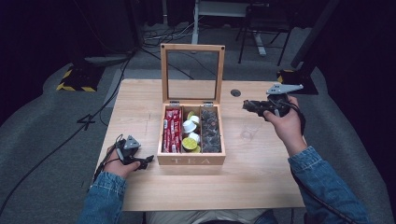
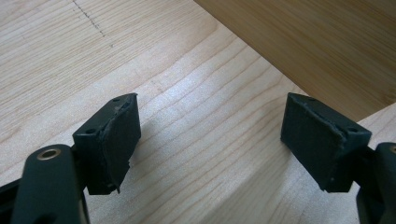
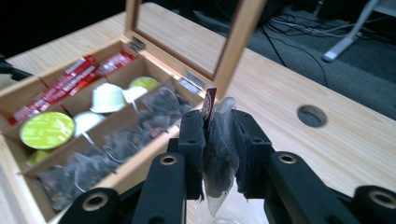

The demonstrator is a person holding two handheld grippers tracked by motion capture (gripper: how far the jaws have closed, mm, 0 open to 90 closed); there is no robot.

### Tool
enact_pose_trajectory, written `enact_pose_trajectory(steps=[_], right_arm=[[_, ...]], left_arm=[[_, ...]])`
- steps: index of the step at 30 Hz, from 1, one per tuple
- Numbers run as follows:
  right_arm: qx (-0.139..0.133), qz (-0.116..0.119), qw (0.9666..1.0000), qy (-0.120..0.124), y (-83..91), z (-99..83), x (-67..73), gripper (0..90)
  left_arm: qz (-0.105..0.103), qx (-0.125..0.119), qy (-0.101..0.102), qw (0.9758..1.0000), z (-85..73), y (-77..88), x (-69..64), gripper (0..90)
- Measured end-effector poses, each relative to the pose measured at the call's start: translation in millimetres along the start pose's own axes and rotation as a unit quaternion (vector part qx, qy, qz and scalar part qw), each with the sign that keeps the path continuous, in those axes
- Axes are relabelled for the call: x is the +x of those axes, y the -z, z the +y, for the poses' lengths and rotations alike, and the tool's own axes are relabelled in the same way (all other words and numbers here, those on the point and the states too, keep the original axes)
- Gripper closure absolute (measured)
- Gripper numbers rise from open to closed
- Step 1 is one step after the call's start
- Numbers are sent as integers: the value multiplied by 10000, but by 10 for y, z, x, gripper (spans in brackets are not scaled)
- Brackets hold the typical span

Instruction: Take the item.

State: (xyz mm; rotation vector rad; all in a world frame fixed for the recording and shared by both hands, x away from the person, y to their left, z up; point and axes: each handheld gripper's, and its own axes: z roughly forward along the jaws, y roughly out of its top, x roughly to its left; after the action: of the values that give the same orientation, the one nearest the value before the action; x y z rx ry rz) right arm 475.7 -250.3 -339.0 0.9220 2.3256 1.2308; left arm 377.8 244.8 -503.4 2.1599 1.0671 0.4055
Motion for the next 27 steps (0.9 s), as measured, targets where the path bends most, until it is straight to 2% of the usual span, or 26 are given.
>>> enact_pose_trajectory(steps=[3, 7, 16, 27], right_arm=[[105, -200, 9997, -10, 60, -43, -101, 752], [223, -276, 9993, -91, 85, -92, -173, 751], [567, -239, 9980, -112, 26, -217, -198, 752], [1065, -187, 9941, -26, -133, -324, -171, 752]], left_arm=[[15, 4, -15, 10000, 3, -2, 0, 198], [-1, -2, 20, 10000, 2, -4, -3, 198], [16, 8, -8, 10000, 4, -3, -1, 196], [-2, 22, 6, 10000, 12, -12, -1, 187]])
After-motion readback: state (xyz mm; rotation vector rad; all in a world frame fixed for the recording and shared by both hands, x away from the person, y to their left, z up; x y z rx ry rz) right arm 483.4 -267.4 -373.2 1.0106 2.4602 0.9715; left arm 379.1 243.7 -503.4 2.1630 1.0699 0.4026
